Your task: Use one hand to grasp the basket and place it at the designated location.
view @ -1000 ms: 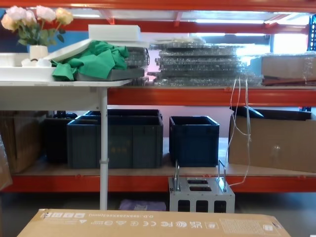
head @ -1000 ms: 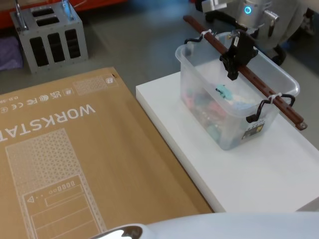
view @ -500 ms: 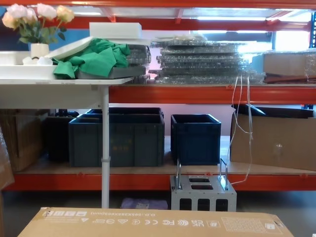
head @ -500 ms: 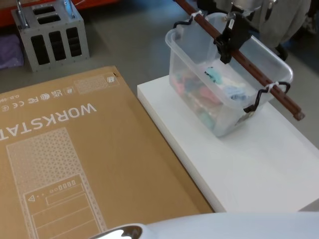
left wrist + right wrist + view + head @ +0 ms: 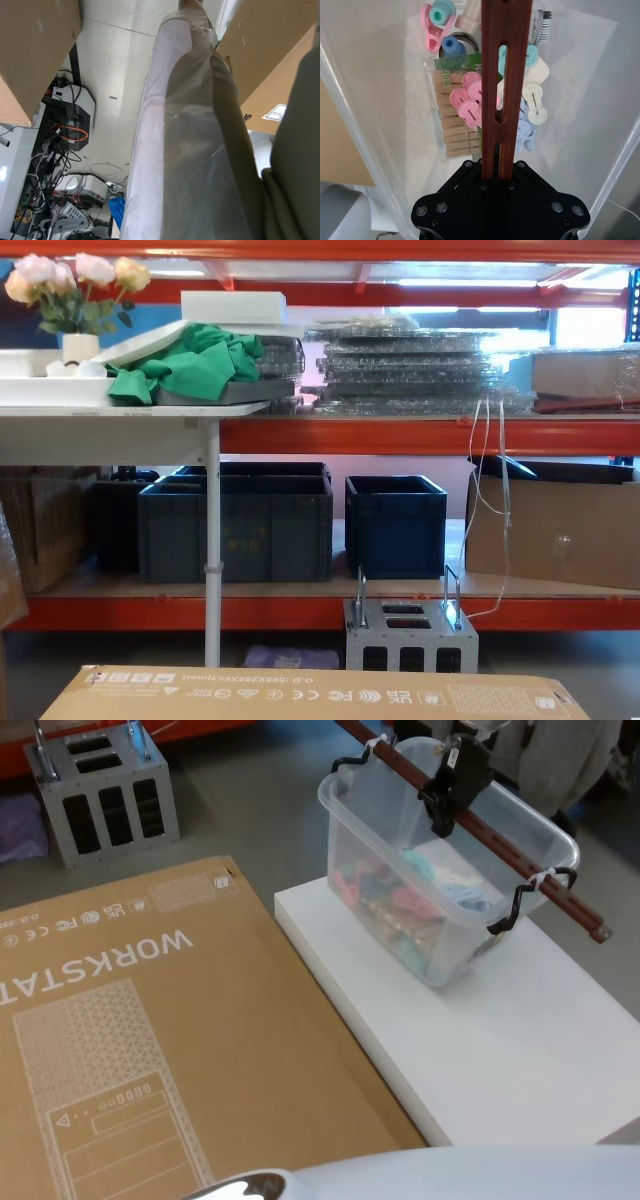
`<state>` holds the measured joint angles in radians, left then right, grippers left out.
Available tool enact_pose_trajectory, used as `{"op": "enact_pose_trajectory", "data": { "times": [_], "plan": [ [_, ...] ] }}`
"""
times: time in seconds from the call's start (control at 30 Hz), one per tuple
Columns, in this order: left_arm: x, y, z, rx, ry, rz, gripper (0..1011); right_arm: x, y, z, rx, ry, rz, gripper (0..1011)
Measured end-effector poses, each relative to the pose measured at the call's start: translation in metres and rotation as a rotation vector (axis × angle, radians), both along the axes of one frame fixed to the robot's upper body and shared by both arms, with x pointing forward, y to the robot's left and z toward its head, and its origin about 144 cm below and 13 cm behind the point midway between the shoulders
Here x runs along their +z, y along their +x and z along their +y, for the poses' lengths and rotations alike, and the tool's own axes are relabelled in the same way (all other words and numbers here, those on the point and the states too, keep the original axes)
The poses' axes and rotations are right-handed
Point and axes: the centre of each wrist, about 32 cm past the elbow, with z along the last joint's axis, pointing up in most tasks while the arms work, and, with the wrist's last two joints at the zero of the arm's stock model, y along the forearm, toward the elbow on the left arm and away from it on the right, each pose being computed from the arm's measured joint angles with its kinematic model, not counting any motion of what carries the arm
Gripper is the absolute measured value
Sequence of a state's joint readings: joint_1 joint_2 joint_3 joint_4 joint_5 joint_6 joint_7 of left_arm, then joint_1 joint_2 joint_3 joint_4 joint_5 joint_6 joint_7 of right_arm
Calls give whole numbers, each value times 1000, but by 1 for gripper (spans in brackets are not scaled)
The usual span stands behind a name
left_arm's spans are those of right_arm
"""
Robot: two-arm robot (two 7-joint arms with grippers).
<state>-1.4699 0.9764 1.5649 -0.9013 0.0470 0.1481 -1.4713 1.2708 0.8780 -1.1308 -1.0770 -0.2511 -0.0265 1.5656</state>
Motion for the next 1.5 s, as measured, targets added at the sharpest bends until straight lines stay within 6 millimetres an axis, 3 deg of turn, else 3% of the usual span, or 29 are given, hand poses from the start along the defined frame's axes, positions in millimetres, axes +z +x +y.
{"op": "enact_pose_trajectory", "data": {
  "times": [0.27,0.77,1.03,1.5],
  "plan": [
    [0,0,0,-1,0,0,0,5,15,11,112,9,36,0],
    [0,0,0,0,0,0,0,6,21,27,188,-3,48,0],
    [0,0,0,0,0,0,0,7,17,66,337,-44,54,0],
    [0,0,0,0,0,0,0,6,8,100,452,-75,54,0]
  ]
}}
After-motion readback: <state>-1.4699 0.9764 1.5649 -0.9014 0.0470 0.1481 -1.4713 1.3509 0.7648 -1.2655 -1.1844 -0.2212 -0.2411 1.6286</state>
